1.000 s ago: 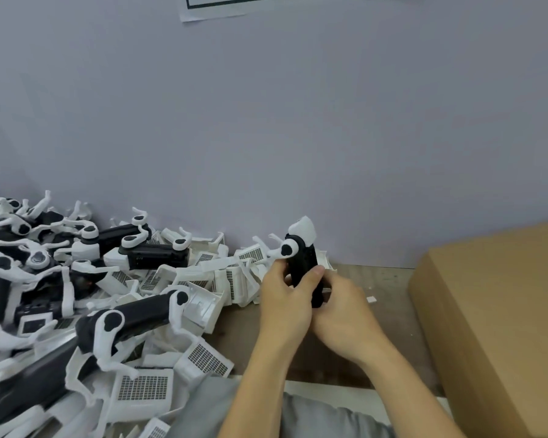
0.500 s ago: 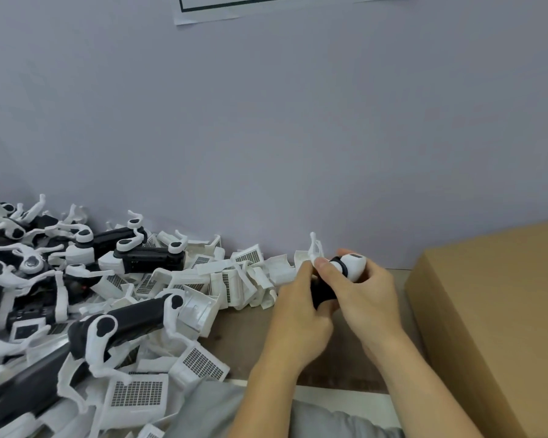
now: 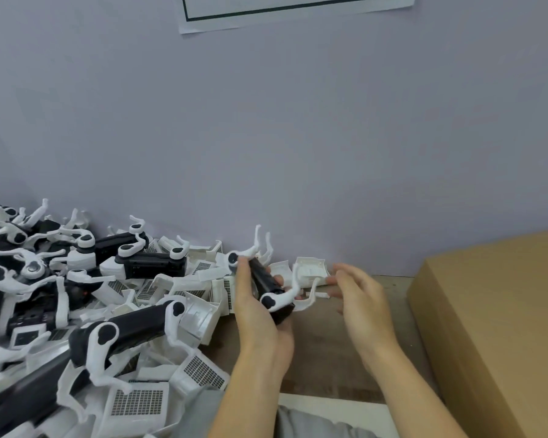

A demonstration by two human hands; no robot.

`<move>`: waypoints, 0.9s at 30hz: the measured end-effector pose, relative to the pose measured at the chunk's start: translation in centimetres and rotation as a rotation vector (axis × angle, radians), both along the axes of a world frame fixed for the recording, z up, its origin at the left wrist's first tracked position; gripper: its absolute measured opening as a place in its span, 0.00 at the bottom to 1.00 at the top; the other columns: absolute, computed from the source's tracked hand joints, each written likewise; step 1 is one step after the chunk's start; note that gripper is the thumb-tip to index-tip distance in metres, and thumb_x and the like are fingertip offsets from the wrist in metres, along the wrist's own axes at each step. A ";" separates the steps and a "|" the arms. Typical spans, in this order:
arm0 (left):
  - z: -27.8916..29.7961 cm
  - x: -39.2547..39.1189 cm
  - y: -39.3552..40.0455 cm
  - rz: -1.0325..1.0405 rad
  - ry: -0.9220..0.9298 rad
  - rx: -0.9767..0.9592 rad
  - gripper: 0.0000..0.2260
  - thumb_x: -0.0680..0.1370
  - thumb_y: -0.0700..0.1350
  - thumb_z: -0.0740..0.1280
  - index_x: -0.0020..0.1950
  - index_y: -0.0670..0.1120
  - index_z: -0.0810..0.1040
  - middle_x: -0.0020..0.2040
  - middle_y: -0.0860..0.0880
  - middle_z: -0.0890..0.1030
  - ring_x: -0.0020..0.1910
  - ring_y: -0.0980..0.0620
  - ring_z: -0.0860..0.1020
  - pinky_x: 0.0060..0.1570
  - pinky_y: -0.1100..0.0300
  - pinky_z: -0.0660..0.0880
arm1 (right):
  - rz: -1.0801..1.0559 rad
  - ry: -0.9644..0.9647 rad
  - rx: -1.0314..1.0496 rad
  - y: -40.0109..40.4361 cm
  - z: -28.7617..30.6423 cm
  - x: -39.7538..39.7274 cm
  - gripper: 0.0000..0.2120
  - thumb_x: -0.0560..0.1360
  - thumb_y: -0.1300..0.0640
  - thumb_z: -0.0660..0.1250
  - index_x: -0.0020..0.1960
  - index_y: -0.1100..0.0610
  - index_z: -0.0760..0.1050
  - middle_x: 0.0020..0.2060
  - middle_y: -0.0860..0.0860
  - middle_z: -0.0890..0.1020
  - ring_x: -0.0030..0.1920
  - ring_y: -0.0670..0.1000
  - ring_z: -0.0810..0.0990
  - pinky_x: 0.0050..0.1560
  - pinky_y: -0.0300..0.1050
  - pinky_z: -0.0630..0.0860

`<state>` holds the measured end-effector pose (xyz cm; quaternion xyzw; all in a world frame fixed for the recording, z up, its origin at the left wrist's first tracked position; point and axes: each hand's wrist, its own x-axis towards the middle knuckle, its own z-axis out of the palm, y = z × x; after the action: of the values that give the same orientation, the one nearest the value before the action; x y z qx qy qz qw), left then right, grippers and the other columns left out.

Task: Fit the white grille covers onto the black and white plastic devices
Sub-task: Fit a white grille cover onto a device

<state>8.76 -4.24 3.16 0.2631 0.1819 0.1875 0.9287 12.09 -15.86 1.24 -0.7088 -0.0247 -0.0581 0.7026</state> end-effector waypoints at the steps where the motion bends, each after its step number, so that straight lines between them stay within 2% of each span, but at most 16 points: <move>1: 0.1 -0.1 0.0 -0.029 -0.031 -0.038 0.10 0.73 0.52 0.73 0.49 0.47 0.82 0.37 0.48 0.80 0.31 0.51 0.75 0.37 0.57 0.75 | 0.022 0.062 0.000 0.1 0.1 -0.1 0.11 0.82 0.56 0.61 0.59 0.52 0.79 0.49 0.48 0.84 0.48 0.47 0.83 0.46 0.41 0.75; 4: 0.2 -0.3 0.1 -0.076 -0.108 -0.111 0.15 0.71 0.49 0.72 0.55 0.45 0.80 0.40 0.46 0.80 0.34 0.49 0.75 0.42 0.55 0.78 | 0.217 0.226 -0.045 0.5 0.3 -0.5 0.13 0.80 0.62 0.59 0.53 0.53 0.82 0.39 0.53 0.85 0.35 0.48 0.82 0.35 0.40 0.75; 5: 0.1 -0.2 0.2 -0.085 -0.122 -0.127 0.14 0.72 0.49 0.71 0.54 0.43 0.79 0.39 0.45 0.80 0.35 0.49 0.76 0.48 0.54 0.79 | 0.304 0.250 -0.057 0.6 0.3 -0.7 0.15 0.78 0.65 0.58 0.53 0.54 0.82 0.39 0.55 0.86 0.34 0.49 0.83 0.35 0.41 0.76; 7: 0.0 -0.1 0.5 -0.081 -0.084 -0.123 0.14 0.75 0.50 0.69 0.48 0.39 0.84 0.39 0.43 0.81 0.35 0.47 0.80 0.62 0.52 0.75 | 0.473 0.243 -0.069 0.6 0.1 -0.9 0.19 0.72 0.67 0.59 0.57 0.54 0.81 0.43 0.56 0.86 0.37 0.50 0.83 0.37 0.42 0.77; 9: -0.2 0.2 0.5 -0.097 -0.021 -0.024 0.18 0.79 0.52 0.66 0.43 0.39 0.87 0.42 0.42 0.83 0.37 0.45 0.82 0.58 0.49 0.77 | 0.599 0.218 -0.078 0.5 -0.1 -1.1 0.22 0.68 0.63 0.62 0.59 0.52 0.79 0.46 0.54 0.86 0.41 0.50 0.83 0.40 0.42 0.77; 12: -0.3 0.1 0.1 -0.084 0.030 0.190 0.18 0.82 0.52 0.63 0.59 0.38 0.82 0.50 0.39 0.82 0.47 0.40 0.81 0.59 0.41 0.75 | 0.678 0.196 -0.033 0.7 -0.1 -1.4 0.13 0.68 0.55 0.67 0.52 0.49 0.82 0.44 0.50 0.85 0.41 0.48 0.81 0.39 0.43 0.75; 13: -0.3 0.1 -0.1 -0.054 0.047 0.281 0.17 0.82 0.50 0.62 0.60 0.39 0.80 0.51 0.38 0.83 0.48 0.39 0.81 0.61 0.40 0.75 | 0.667 0.195 0.007 0.8 -0.1 -1.4 0.10 0.69 0.53 0.68 0.49 0.49 0.82 0.42 0.51 0.84 0.40 0.49 0.81 0.38 0.43 0.75; 15: -0.3 0.1 -0.5 -0.008 0.068 0.460 0.14 0.84 0.49 0.61 0.59 0.41 0.80 0.53 0.39 0.84 0.53 0.38 0.82 0.63 0.38 0.75 | 0.620 0.188 0.084 0.8 -0.1 -1.2 0.11 0.71 0.50 0.69 0.51 0.51 0.81 0.41 0.53 0.84 0.37 0.51 0.81 0.36 0.42 0.75; 17: -0.3 -0.1 -0.9 -0.011 0.064 0.561 0.13 0.85 0.48 0.59 0.59 0.44 0.80 0.54 0.40 0.85 0.55 0.40 0.82 0.62 0.39 0.76 | 0.547 0.155 0.131 0.8 0.0 -1.1 0.09 0.78 0.51 0.67 0.55 0.52 0.81 0.43 0.55 0.86 0.38 0.53 0.82 0.35 0.42 0.77; 19: -0.3 -0.2 -1.2 -0.038 0.049 0.578 0.12 0.85 0.48 0.58 0.59 0.45 0.79 0.54 0.41 0.85 0.55 0.41 0.83 0.57 0.43 0.78 | 0.490 0.116 0.137 0.8 0.1 -1.1 0.10 0.82 0.56 0.63 0.55 0.51 0.82 0.46 0.57 0.86 0.41 0.53 0.84 0.37 0.42 0.79; 23: -0.6 -0.1 -0.9 -0.053 0.053 0.516 0.13 0.85 0.50 0.58 0.57 0.46 0.80 0.49 0.42 0.86 0.50 0.39 0.84 0.42 0.50 0.78 | 0.502 0.086 0.103 0.9 0.1 -1.2 0.12 0.83 0.61 0.60 0.59 0.52 0.80 0.47 0.55 0.87 0.44 0.52 0.85 0.40 0.42 0.80; 27: -0.5 -0.3 -0.7 -0.080 0.070 0.395 0.15 0.84 0.52 0.58 0.56 0.45 0.80 0.50 0.39 0.86 0.47 0.37 0.82 0.37 0.52 0.75 | 0.505 0.080 0.094 1.1 0.0 -1.2 0.11 0.81 0.61 0.61 0.57 0.51 0.80 0.46 0.55 0.87 0.42 0.51 0.85 0.40 0.42 0.80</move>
<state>8.49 -4.96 2.66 0.4537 0.1630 0.1732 0.8588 10.91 -14.81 1.22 -0.6487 -0.1701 0.1460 0.7273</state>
